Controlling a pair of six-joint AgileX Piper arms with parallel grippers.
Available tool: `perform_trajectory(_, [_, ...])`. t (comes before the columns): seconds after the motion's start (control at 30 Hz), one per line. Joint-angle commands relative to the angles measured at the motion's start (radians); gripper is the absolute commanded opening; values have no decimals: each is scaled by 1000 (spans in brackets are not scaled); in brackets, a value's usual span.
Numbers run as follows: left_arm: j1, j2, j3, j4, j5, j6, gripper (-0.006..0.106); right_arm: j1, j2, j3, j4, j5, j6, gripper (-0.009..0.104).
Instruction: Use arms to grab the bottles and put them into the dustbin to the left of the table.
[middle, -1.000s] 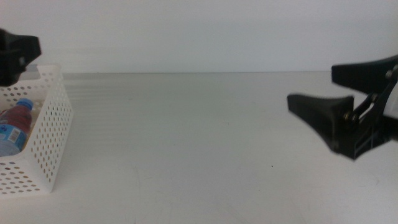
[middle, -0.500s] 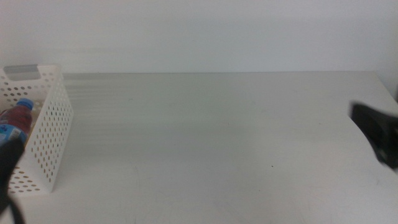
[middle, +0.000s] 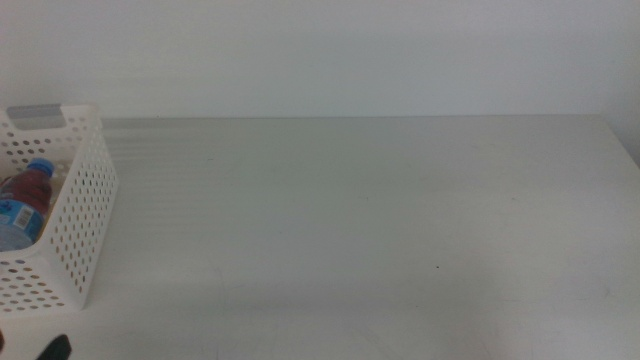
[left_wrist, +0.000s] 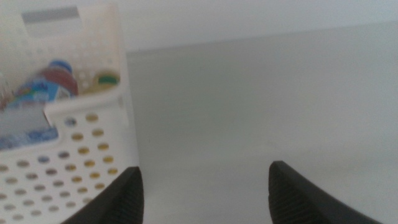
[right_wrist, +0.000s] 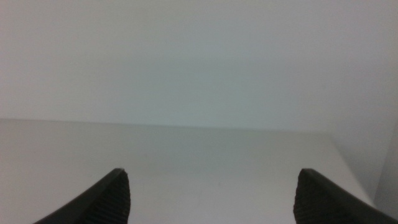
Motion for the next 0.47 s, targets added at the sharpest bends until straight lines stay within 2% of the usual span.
perform_trajectory(0.0, [-2, -17, 14, -7, -120, -14, 61, -20, -32, 17, 42, -66, -4, 71])
perform_trajectory(0.1, [-2, -17, 66, -7, -162, -14, 61, -30, -87, 79, 79, -53, -4, 71])
perform_trajectory(0.43, [-2, -16, 65, -8, -148, -14, 61, -58, -143, 128, 53, -28, -4, 71])
